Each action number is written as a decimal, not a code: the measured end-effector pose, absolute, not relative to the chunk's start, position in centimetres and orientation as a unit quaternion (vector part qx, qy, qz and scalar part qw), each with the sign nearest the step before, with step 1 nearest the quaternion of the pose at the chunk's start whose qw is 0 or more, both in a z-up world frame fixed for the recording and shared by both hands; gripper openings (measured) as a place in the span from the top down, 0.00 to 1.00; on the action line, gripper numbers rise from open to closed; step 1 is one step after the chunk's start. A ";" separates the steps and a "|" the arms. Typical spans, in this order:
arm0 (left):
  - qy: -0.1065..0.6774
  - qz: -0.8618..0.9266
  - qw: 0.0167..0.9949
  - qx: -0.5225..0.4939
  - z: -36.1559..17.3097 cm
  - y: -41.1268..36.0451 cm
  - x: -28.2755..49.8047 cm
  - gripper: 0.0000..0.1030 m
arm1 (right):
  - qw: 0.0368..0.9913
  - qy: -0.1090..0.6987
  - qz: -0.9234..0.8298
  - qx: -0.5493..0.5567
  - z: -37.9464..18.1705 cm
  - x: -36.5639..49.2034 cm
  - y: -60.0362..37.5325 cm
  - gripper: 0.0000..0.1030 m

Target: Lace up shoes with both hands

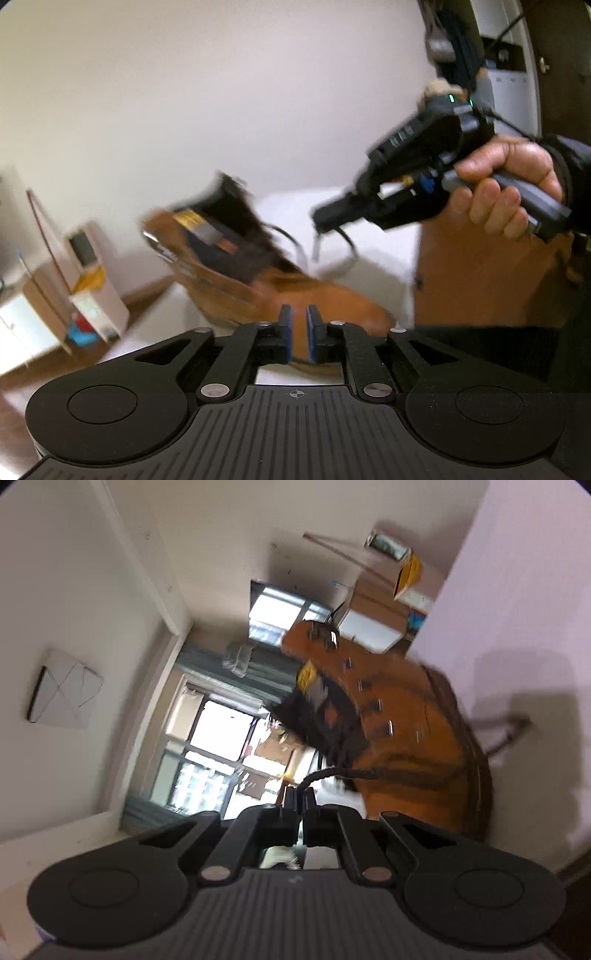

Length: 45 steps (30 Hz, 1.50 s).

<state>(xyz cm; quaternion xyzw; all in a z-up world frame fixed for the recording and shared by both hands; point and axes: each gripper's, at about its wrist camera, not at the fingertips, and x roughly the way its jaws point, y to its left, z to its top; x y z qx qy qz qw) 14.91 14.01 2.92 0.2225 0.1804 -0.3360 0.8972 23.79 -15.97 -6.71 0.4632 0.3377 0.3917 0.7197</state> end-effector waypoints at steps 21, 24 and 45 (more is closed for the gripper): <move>0.362 -0.585 0.684 0.244 17.6 15.5 39.5 0.57 | 0.806 0.312 0.093 0.494 4.1 17.8 -10.1 0.97; 0.376 -0.601 0.653 0.267 16.3 13.6 40.4 0.56 | 0.814 0.310 0.070 0.486 4.3 17.1 -10.0 0.97; 0.549 -0.654 0.374 0.362 6.1 3.0 49.1 0.54 | 0.803 0.260 -0.061 0.533 0.9 18.4 -6.4 0.97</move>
